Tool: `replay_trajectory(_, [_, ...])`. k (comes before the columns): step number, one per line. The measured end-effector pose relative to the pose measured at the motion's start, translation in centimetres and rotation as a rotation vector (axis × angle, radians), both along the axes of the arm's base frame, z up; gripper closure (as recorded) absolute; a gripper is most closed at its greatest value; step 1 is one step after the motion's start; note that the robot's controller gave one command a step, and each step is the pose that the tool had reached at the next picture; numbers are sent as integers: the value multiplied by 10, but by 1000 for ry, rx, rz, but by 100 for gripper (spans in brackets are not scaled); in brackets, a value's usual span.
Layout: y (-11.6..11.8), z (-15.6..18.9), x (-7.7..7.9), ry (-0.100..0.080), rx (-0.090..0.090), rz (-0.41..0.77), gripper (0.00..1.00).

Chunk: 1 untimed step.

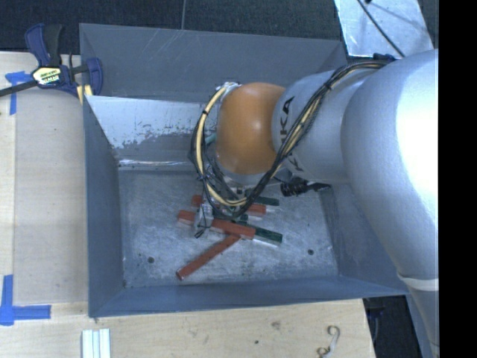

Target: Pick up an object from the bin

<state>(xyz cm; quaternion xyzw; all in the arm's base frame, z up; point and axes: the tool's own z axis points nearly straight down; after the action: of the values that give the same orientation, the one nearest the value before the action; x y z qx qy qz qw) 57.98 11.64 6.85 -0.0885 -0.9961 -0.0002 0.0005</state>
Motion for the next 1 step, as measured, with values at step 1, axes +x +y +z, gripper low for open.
replay_trajectory(1, [-54, 33, -17, -3, -3, -105, 0])
